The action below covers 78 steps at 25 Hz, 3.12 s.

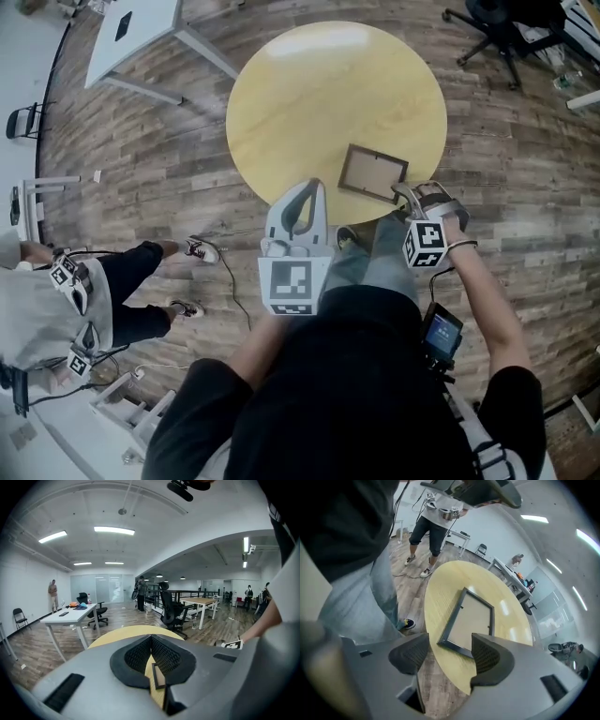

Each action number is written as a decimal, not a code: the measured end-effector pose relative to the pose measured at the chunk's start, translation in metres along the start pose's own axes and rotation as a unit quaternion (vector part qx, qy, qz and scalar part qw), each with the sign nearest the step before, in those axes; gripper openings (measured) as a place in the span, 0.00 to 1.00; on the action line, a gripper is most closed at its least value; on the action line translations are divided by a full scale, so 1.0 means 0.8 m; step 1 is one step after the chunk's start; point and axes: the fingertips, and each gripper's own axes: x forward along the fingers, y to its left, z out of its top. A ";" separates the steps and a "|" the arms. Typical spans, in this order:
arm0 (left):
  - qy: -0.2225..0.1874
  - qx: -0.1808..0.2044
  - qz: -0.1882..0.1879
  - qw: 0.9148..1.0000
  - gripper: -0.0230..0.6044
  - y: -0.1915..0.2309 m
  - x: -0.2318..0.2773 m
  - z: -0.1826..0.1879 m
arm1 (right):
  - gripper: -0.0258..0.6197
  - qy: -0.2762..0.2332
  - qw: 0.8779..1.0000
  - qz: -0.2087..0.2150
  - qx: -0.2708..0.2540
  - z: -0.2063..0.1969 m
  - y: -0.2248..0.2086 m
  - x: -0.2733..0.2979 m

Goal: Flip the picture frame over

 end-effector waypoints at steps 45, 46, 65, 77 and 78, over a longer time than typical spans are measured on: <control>-0.036 0.005 0.001 0.999 0.07 0.027 -0.030 0.019 | 0.19 -0.271 0.857 0.122 0.422 0.126 -0.054 -0.091; -0.036 0.004 0.002 0.999 0.07 0.028 -0.031 0.019 | 0.19 -0.276 0.835 0.123 0.461 0.116 -0.060 -0.088; -0.021 0.005 -0.012 1.000 0.07 0.016 -0.020 0.016 | 0.22 -0.186 0.725 0.019 0.663 -0.019 -0.076 -0.032; -0.016 0.004 -0.010 1.000 0.07 0.011 -0.026 0.005 | 0.19 -0.074 0.824 -0.035 0.560 -0.038 -0.058 -0.001; -0.017 0.004 -0.010 1.000 0.07 0.010 -0.027 0.004 | 0.19 -0.069 0.830 -0.039 0.552 -0.038 -0.059 0.000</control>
